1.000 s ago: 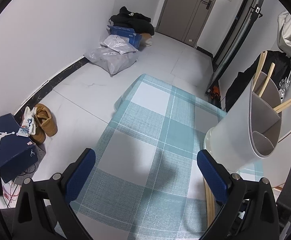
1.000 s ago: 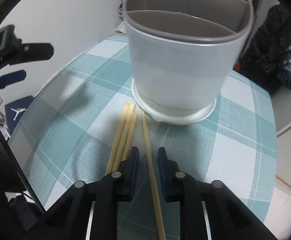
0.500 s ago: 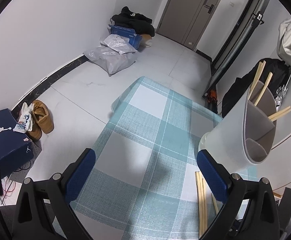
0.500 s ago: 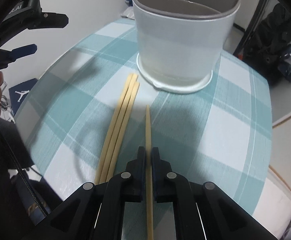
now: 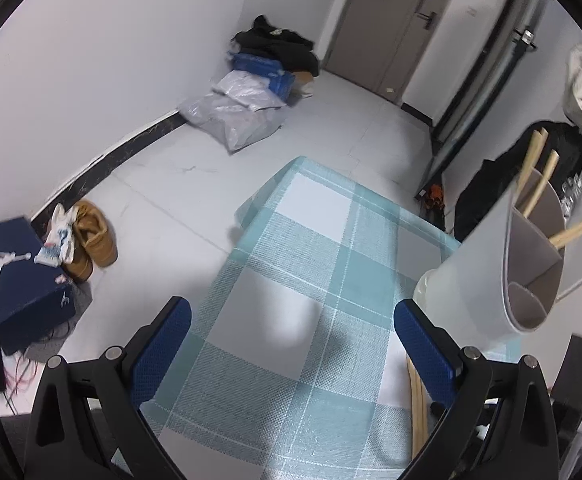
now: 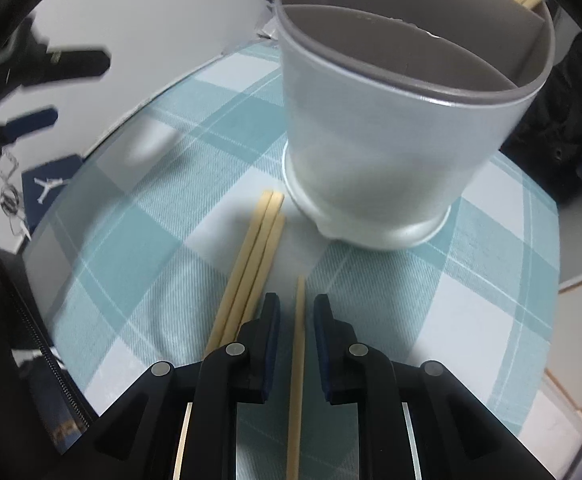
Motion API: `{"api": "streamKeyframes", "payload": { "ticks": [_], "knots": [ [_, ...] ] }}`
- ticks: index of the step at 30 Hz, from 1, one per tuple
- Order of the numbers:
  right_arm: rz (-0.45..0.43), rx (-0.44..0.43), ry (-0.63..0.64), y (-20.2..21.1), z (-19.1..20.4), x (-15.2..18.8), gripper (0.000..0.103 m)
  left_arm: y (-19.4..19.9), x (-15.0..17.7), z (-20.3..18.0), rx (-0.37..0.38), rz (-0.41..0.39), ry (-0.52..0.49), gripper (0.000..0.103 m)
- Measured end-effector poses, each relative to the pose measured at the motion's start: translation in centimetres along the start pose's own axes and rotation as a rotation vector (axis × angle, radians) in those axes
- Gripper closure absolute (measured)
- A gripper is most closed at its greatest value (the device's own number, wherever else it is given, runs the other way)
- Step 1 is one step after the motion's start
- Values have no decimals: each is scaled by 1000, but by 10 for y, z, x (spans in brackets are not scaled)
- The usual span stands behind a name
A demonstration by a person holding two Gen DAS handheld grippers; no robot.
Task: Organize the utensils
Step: 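Close the right gripper on one chopstick from the bundle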
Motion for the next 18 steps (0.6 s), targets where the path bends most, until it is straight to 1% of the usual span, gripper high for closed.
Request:
{"api": "streamKeyframes", "payload": {
  "ticks": [1, 2, 6, 9, 12, 14, 18],
  "knots": [
    [-4, -2, -8, 0, -1, 0, 97, 0, 1, -2, 2, 3, -17, 3],
    [-9, -9, -18, 0, -2, -1, 99, -2, 4, -5, 6, 13, -39, 3],
    [-37, -51, -115, 4, -12, -1, 99, -7, 19, -20, 34, 66, -113, 3],
    [-91, -94, -216, 17, -24, -6, 99, -12, 34, -34, 58, 118, -171, 3],
    [-141, -129, -285, 30, -35, -13, 99, -17, 50, -46, 75, 174, -210, 3],
    [-178, -160, -327, 42, -41, -17, 99, -17, 52, -48, 71, 171, -214, 3],
    [-249, -180, -359, 56, -47, -26, 99, -23, 59, -52, 58, 192, -240, 3]
  ]
}}
Point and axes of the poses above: each gripper's, at about its wrist camera, not at the fingertips, and y roughly against the way its jaws point, z to its left, x to its underside, the point moved 9 cm from there along -y, roughly the way its jaws point, and after that the axes turned 10 degrees about -z, right-handed, at the moved point
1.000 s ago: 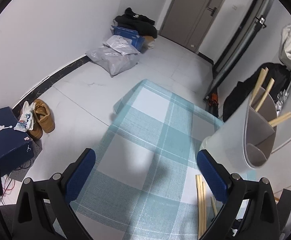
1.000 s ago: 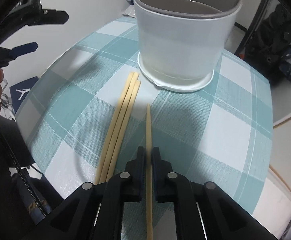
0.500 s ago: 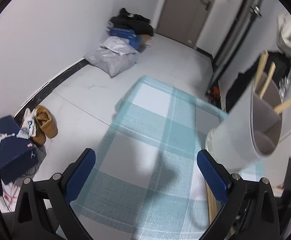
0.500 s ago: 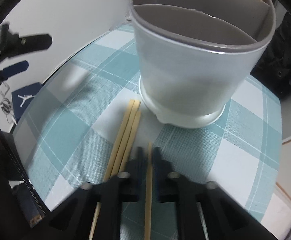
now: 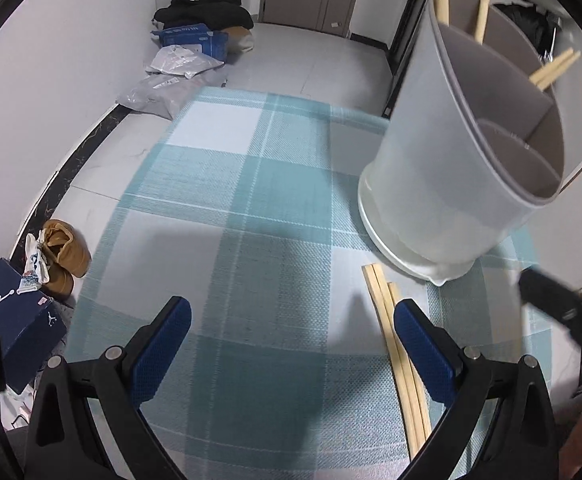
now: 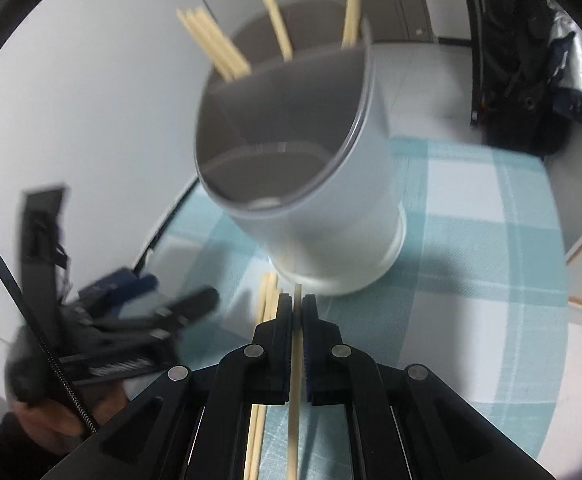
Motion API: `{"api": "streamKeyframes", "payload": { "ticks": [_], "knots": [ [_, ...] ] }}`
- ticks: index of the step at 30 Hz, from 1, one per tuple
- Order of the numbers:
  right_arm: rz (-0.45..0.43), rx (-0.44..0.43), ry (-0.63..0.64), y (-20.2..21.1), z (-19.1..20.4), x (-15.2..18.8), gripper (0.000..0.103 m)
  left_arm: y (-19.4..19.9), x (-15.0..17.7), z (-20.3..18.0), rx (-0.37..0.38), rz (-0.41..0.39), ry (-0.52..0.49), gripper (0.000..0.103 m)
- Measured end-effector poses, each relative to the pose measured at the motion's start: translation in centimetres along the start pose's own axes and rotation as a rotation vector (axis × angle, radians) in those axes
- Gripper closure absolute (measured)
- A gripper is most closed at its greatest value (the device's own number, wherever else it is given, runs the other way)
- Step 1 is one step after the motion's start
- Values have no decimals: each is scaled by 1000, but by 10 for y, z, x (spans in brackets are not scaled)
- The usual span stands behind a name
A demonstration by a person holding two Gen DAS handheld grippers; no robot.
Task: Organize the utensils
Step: 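Close the right gripper on one chopstick from the bundle, then grasp another chopstick with the left gripper while the right gripper lifts its chopstick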
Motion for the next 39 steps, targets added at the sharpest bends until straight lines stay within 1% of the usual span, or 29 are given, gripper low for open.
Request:
{"api": "streamKeyframes", "payload": {
  "ticks": [6, 7, 10, 12, 14, 18, 25, 29, 31, 34, 36, 38, 39],
  "knots": [
    [-73, -9, -16, 23, -10, -15, 99, -12, 11, -7, -25, 65, -33, 3],
    [-89, -7, -9, 28, -12, -17, 99, -12, 12, -8, -32, 66, -36, 3],
    [-139, -20, 21, 37, -1, -21, 99, -13, 14, -10, -59, 69, -63, 3],
    [-152, -26, 42, 40, 6, -23, 99, -12, 14, -10, -74, 62, -84, 3],
    [-166, -21, 64, 45, 9, -22, 99, -13, 14, -10, -76, 78, -79, 2],
    [-167, -33, 67, 55, 4, -21, 99, -14, 15, -11, -74, 113, -73, 3],
    [-164, -34, 51, 52, -5, -23, 99, -19, 12, -12, -80, 128, -68, 3],
    [-164, -33, 45, 52, -6, -24, 99, -24, 8, -10, -98, 132, -47, 3],
    [-163, -34, 46, 52, -7, -24, 99, -26, 7, -7, -126, 139, -42, 4],
    [-163, -31, 46, 51, -8, -24, 99, -27, 9, -8, -139, 152, -57, 6],
    [-161, -27, 46, 51, -9, -24, 99, -27, 9, -8, -140, 146, -69, 6],
    [-160, -25, 40, 51, -11, -23, 99, -27, 9, -6, -134, 143, -55, 6],
    [-159, -24, 36, 51, -12, -23, 99, -27, 9, -6, -136, 137, -54, 9]
  ]
}}
Point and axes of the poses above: each gripper's, at about its wrist camera, not at the fingertips, and y roughly against the way its jaws point, z to its left, x to its underside, the point moved 9 cm from there along -y, roughly the way its jaws point, and after that the axes turned 10 degrees about -z, right-handed, at the moved point
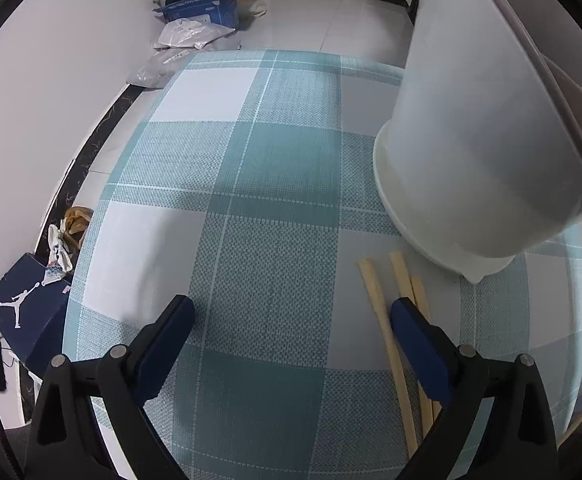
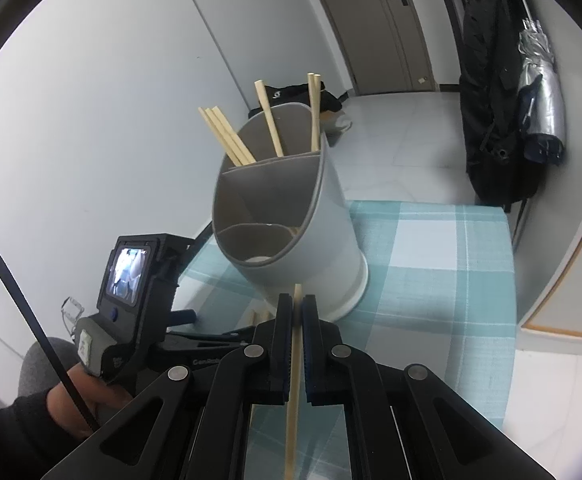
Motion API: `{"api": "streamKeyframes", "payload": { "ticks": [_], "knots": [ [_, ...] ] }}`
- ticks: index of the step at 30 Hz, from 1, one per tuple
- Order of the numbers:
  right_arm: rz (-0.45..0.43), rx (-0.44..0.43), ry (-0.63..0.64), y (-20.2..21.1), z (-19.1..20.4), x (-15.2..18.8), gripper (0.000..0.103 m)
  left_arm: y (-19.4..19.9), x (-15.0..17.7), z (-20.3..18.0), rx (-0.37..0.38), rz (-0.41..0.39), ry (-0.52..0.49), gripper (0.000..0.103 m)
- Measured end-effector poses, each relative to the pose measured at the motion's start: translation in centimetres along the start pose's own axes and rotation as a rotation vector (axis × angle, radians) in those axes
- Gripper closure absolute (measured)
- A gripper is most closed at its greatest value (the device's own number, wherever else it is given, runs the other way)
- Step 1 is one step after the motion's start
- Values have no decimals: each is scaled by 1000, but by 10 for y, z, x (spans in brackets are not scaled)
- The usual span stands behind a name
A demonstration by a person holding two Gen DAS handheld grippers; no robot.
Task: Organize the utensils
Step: 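Grasp another chopstick with the left gripper while the right gripper lifts its chopstick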
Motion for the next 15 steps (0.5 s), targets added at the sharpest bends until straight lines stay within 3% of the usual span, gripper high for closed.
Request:
{"api": "streamKeyframes", "payload": {
  "ticks": [2, 4, 5, 12, 15],
  "knots": [
    [-1, 2, -6, 0, -1, 0, 99, 2, -3, -1, 1, -15, 3, 17],
    [-3, 2, -4, 0, -1, -1, 99, 3, -7, -1, 3, -31, 9, 34],
    [-5, 2, -2, 1, 0, -1, 99, 4, -9, -2, 3, -38, 11, 38],
    [-9, 10, -3, 2, -2, -2, 99, 7, -14, -5, 24, -67, 46, 95],
    [-14, 13, -4, 2, -2, -3, 99, 9, -12, -4, 35, -71, 72, 98]
  ]
}}
Point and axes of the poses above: each gripper's, at about its wrist camera, not at the fingertips, and y roughly against the way its jaws point, z to its left, x to its underside, the point moved 9 cm from there along -y, roughly the way its jaws point, and after that the axes turned 10 degrees about -z, right-handed, at the moved point
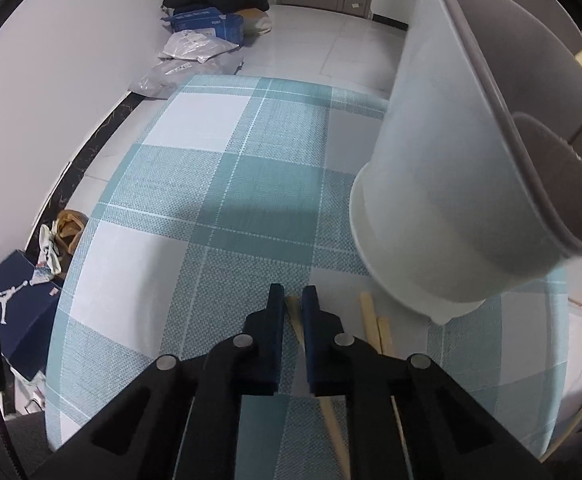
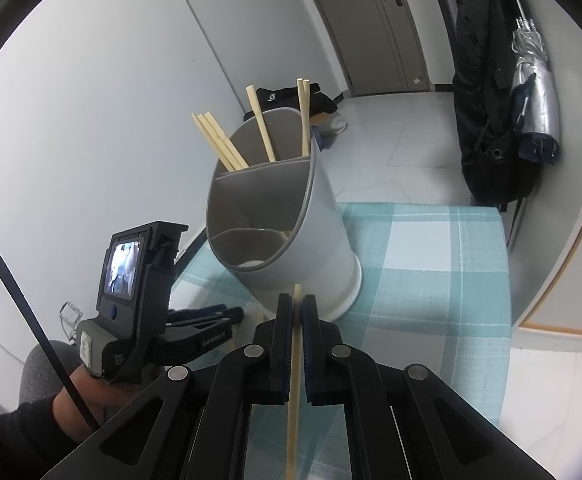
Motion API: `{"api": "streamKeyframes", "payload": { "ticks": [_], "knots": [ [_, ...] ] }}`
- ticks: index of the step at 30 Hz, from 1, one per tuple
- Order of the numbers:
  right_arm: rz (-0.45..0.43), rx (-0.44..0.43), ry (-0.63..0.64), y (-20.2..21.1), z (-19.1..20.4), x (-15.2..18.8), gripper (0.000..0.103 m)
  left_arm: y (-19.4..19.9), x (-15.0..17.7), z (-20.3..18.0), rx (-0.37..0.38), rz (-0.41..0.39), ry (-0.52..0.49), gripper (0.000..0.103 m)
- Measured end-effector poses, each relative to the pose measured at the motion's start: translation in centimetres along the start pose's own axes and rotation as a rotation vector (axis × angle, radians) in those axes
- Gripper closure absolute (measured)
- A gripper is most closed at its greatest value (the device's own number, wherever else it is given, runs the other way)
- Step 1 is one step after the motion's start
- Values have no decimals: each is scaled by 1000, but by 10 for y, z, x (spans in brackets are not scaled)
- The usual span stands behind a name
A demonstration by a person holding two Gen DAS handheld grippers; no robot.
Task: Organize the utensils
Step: 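Grasp another chopstick with the left gripper while the right gripper lifts its chopstick, then carry both held chopsticks up above the white holder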
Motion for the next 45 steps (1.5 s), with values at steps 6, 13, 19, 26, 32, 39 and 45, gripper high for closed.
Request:
{"api": "streamKeyframes", "payload": {
  "ticks": [6, 13, 19, 26, 32, 39, 45],
  "knots": [
    [-15, 1, 23, 3, 9, -2, 99, 6, -5, 1, 32, -30, 39, 101],
    [-40, 10, 51, 8, 17, -3, 99, 38, -28, 0, 95, -162, 82, 102],
    [-88, 24, 53, 17, 19, -7, 99, 79, -53, -3, 192, -312, 105, 102],
    [-126, 51, 49, 27, 23, -11, 99, 117, -59, -6, 214, -407, 65, 102],
    [-175, 51, 43, 39, 28, -18, 99, 139, -59, -4, 215, -440, 37, 102],
    [-198, 57, 77, 44, 43, -20, 99, 154, -53, -5, 211, -450, -7, 102],
    [-205, 79, 72, 49, 42, -21, 99, 168, -51, -9, 227, -462, -20, 102]
  ]
}}
Point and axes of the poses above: each gripper's, at about its wrist camera, not at the fingertips, and y roughly against the way its jaws point, z to its left, x to its underside, the point moved 9 cm from there along -y, roughly the way its jaws point, and after that the axes turned 10 degrees about -z, right-handed, at the moved point
